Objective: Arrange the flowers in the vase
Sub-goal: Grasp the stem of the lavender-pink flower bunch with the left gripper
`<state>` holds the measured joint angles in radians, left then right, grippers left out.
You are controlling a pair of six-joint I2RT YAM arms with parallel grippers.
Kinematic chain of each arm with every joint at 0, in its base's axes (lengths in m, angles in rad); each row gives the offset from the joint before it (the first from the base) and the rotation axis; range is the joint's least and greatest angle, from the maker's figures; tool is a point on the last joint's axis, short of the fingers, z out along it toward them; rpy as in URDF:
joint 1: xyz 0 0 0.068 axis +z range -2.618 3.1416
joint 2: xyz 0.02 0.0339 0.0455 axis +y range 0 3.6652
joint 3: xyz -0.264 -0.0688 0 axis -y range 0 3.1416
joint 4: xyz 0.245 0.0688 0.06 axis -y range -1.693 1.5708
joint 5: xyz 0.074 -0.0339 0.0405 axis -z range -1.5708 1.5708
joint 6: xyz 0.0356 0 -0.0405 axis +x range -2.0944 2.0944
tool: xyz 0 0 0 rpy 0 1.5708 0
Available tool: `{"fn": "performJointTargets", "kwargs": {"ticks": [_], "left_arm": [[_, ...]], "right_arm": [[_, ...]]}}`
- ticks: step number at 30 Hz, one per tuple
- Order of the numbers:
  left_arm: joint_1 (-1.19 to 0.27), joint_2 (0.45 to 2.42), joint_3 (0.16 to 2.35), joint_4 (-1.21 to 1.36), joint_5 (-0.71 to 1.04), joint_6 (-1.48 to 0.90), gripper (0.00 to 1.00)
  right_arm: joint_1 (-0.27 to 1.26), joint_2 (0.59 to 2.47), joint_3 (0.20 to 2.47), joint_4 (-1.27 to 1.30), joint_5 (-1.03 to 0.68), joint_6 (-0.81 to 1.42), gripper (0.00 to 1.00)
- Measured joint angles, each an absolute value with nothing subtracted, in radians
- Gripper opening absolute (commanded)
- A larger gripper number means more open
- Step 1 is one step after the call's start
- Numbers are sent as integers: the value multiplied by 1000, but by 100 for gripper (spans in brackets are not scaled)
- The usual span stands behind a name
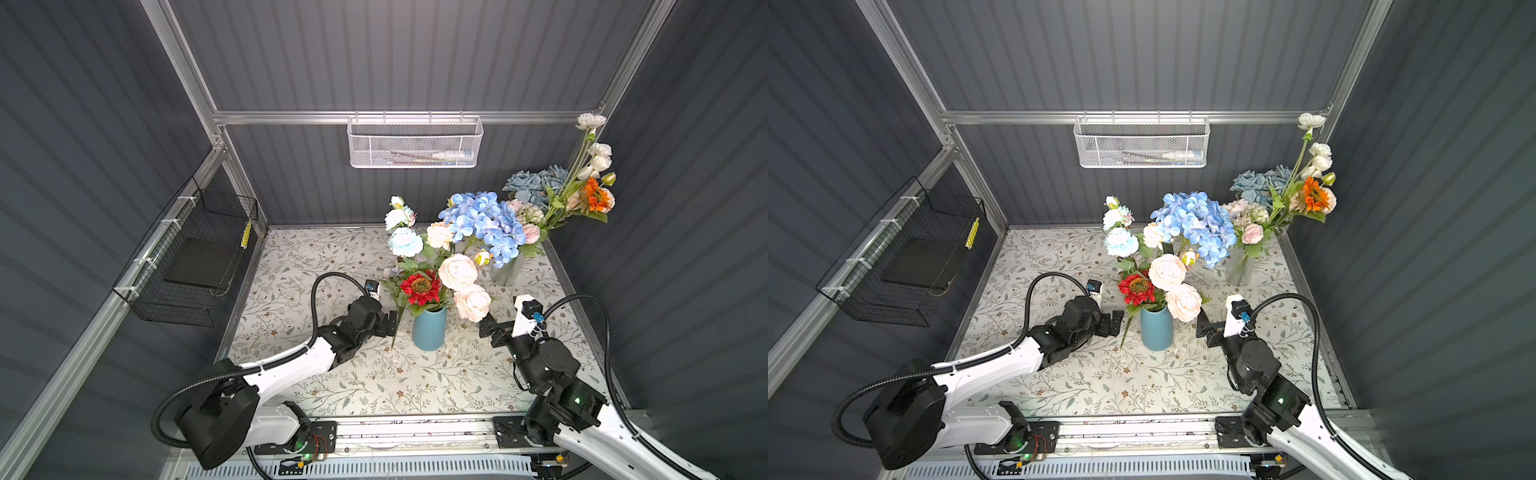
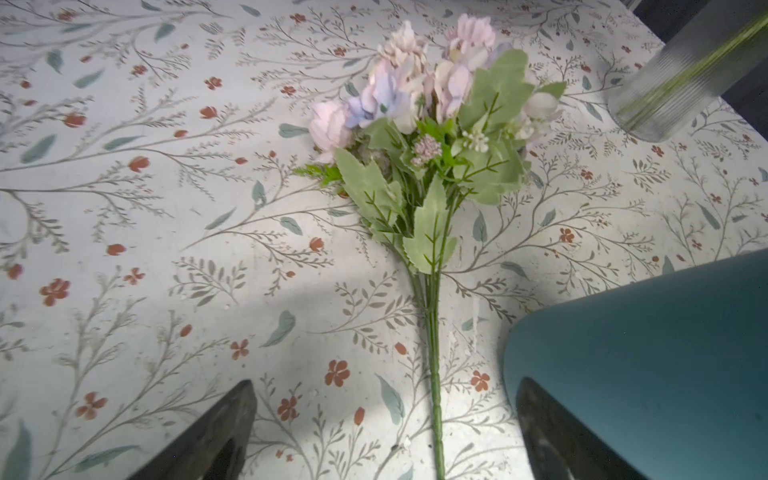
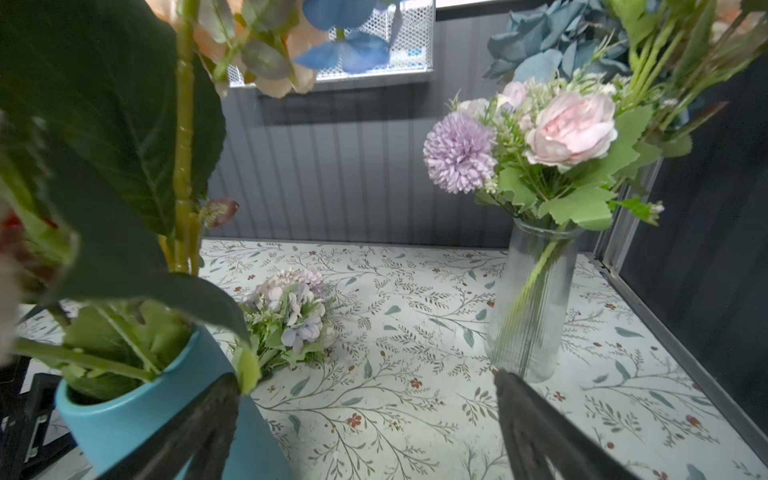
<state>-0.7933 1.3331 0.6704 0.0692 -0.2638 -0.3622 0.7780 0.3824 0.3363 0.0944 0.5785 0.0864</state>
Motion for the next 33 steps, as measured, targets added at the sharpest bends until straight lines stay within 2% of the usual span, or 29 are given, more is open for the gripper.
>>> {"fn": "performJointTargets", "kwargs": {"ticks": [8,11,21,29,33], "left_arm": [[-822,1544,780,45,-218,-331,70],[-822,1618,818,39,-215,-324,61],[-822,1774,905,29,-246,-319,41],[-822,1807,925,27,-275,-321,0],[-822,1806,925,24,-286,-325,0]], "right_arm": [[713,462,390,49,562,140,99],[695,461,402,44,556,158,99],[681,405,411,20,549,184,99],[681,391,452,-10,542,184,99],[681,392,469,-17,530,184,99]]}}
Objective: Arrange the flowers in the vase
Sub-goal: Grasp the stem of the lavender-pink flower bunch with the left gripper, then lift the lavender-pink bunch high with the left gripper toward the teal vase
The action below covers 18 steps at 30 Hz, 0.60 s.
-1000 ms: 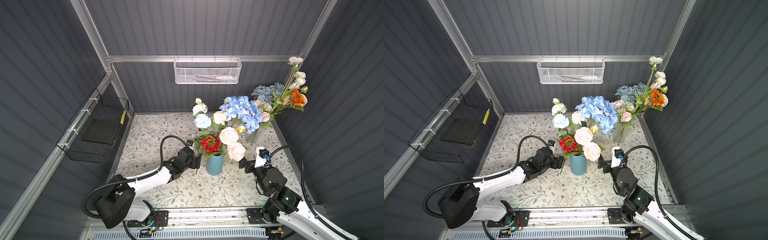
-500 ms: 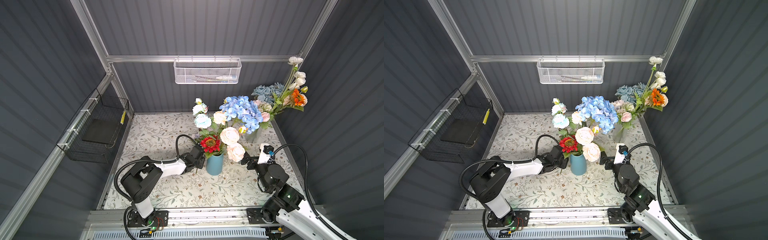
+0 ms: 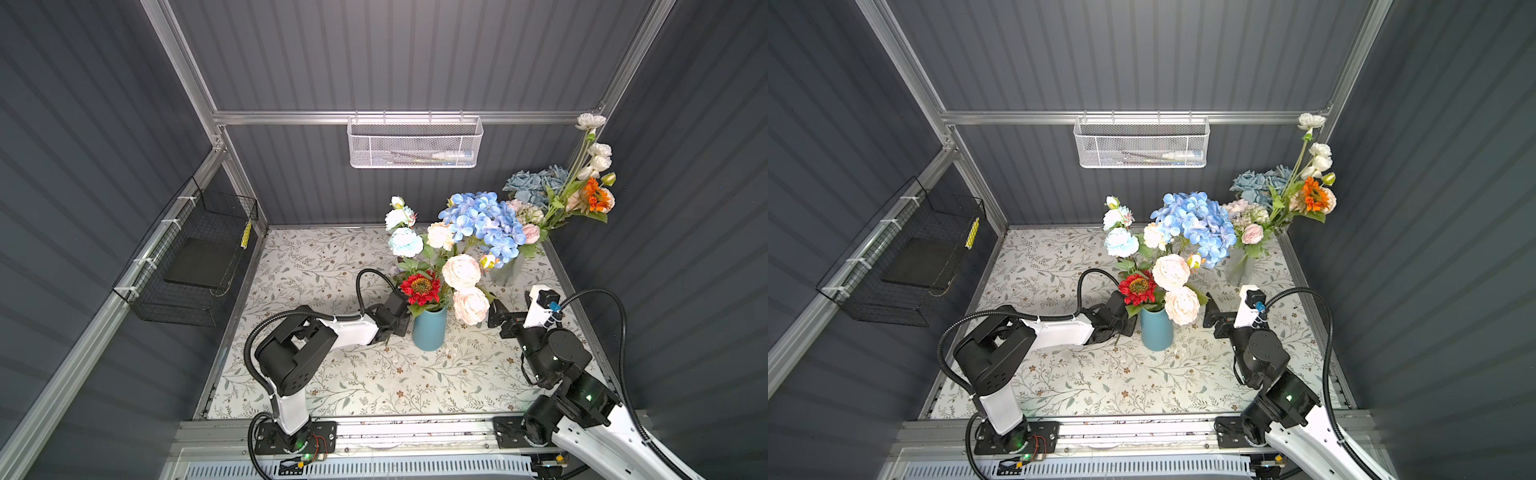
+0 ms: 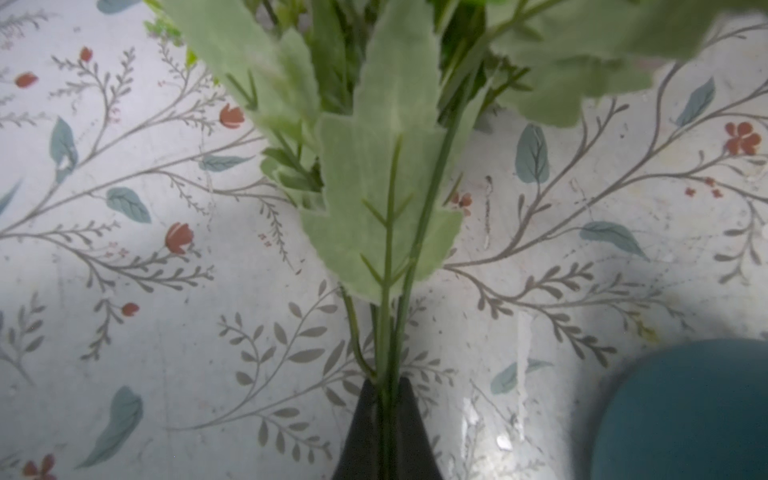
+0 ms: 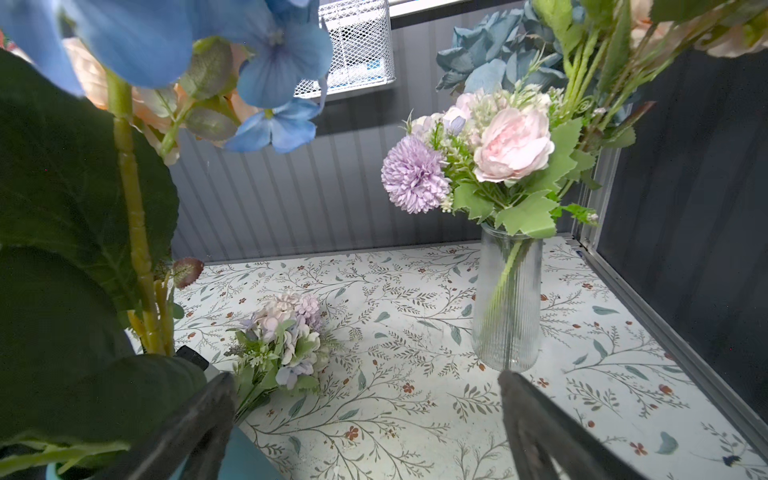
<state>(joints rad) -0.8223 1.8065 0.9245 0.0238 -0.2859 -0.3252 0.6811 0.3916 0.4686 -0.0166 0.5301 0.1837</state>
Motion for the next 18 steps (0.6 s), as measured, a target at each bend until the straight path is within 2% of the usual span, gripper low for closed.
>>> {"fn": "performJointTargets", "kwargs": {"ticks": [8,18], "left_arm": [[-810,1718,888,24,-314,-359,0],[-781,1411,804,50,-398,-429,0]], "right_arm": [[681,392,517,-27,493,185,99],[681,434,566,-77,363,193,99]]}}
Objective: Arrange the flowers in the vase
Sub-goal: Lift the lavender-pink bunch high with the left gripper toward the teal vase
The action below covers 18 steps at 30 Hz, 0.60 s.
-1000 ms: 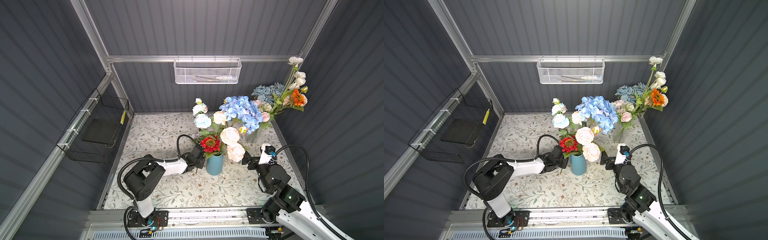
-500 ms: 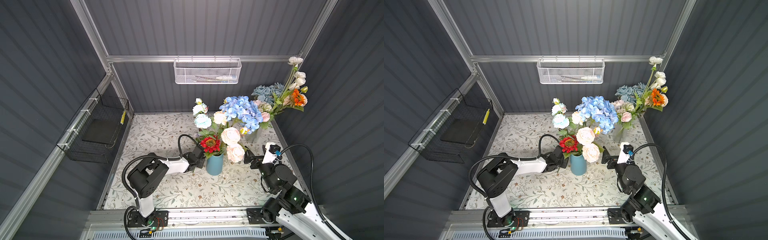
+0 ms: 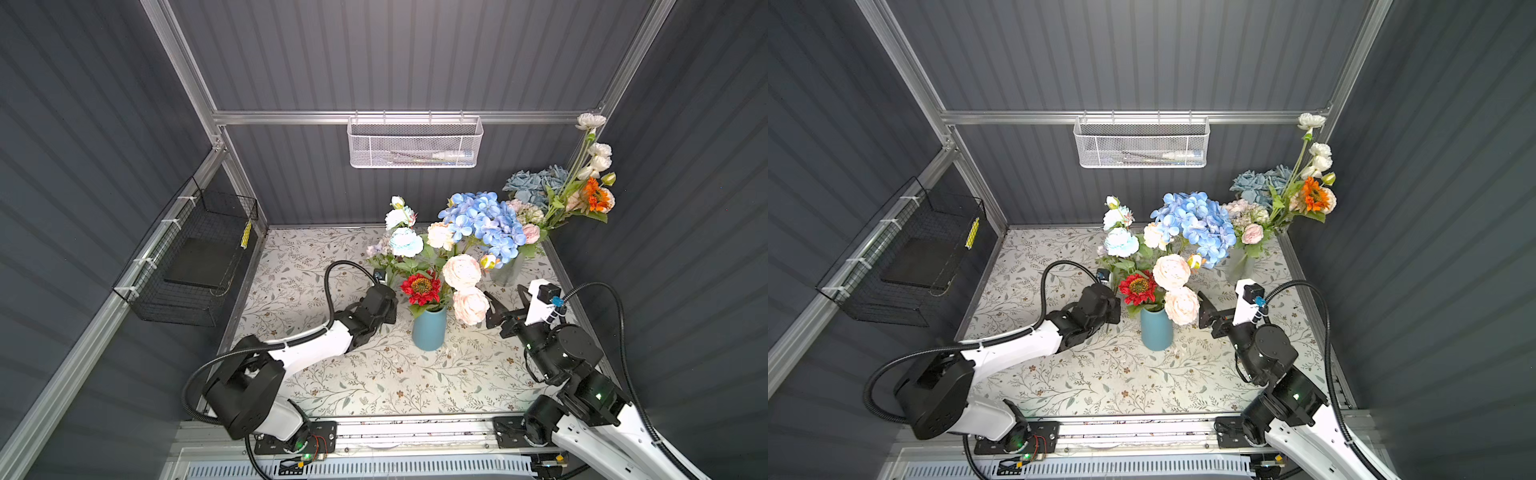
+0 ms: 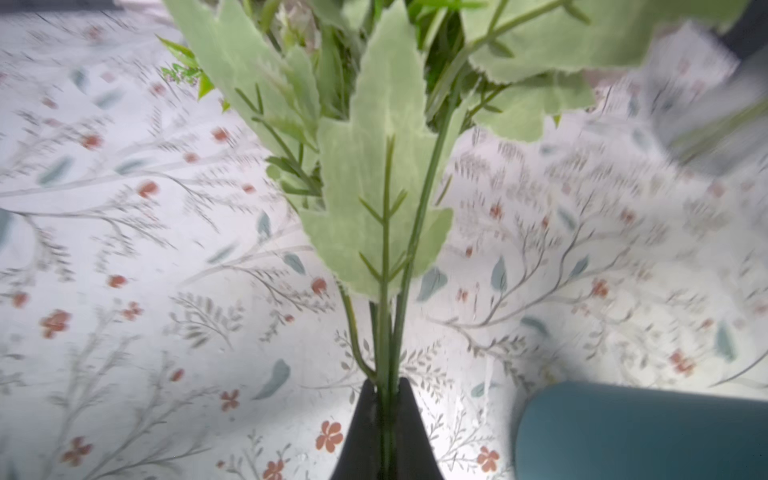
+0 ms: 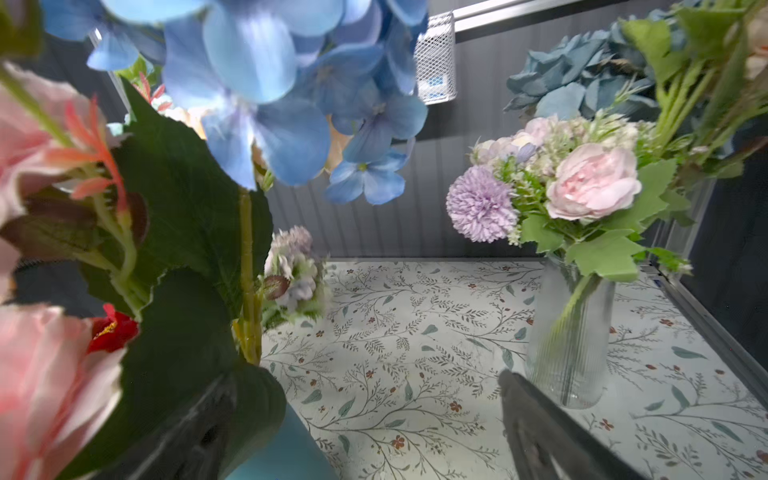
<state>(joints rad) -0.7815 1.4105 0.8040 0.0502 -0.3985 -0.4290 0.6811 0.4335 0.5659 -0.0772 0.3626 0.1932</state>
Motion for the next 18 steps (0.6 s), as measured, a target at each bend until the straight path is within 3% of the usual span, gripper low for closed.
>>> {"fn": "performJointTargets", "kwargs": {"ticks": [11,18], "left_arm": [[-774,968,641,212,-478,-437,0],[-772,854,605,390,-397,-396,0]], "right_arm": [[681,445,579,-302,414,289,99],[681,477,527,-289,226,314,99]]}}
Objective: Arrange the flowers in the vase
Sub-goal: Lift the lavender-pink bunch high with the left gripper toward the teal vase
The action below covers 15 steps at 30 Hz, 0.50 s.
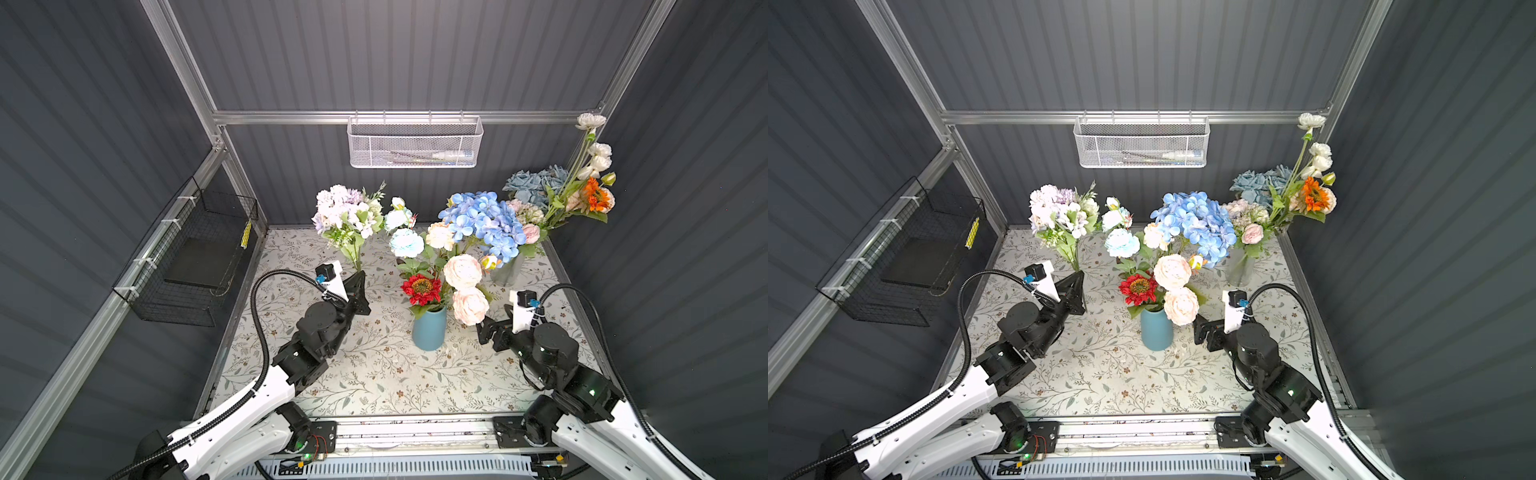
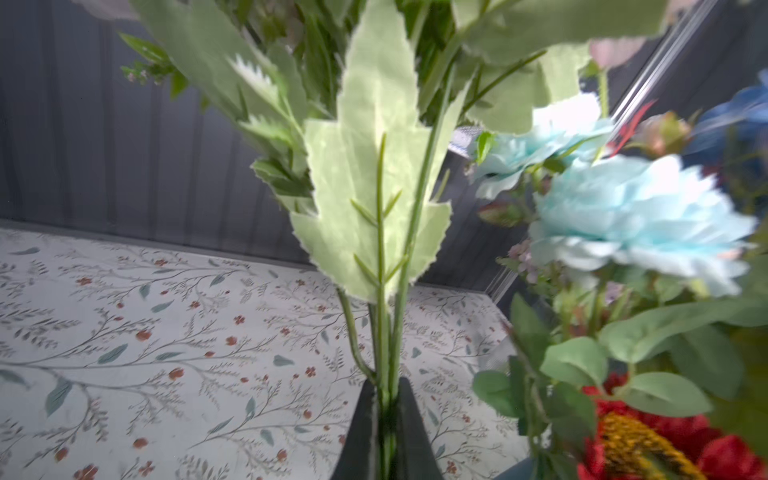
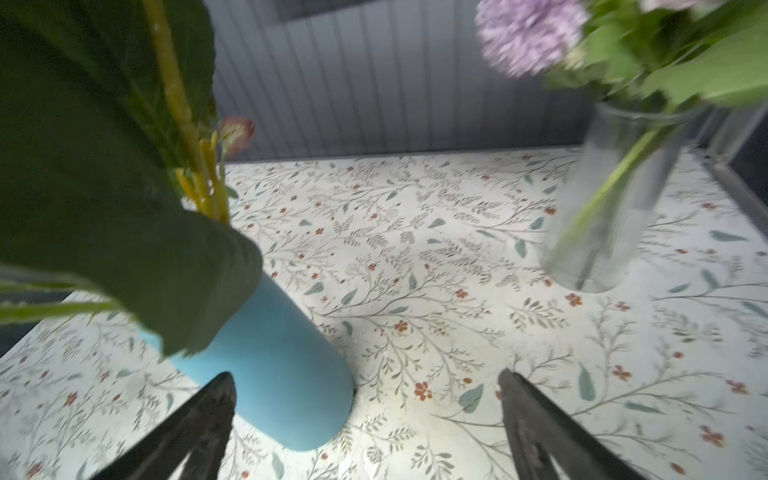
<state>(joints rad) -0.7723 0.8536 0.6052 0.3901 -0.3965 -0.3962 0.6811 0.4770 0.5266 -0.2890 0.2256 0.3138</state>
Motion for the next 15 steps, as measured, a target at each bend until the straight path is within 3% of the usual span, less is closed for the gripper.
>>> {"fn": "performJointTargets", "kwargs": {"ticks": [6,15], "left_arm": [[-772,845,605,493,-310,-393,0],[-772,798,595,601,-184,-392,0]], "right_arm": [[709,624,523,-208,87,299,99],[760,754,496,37,75,265,99]]}}
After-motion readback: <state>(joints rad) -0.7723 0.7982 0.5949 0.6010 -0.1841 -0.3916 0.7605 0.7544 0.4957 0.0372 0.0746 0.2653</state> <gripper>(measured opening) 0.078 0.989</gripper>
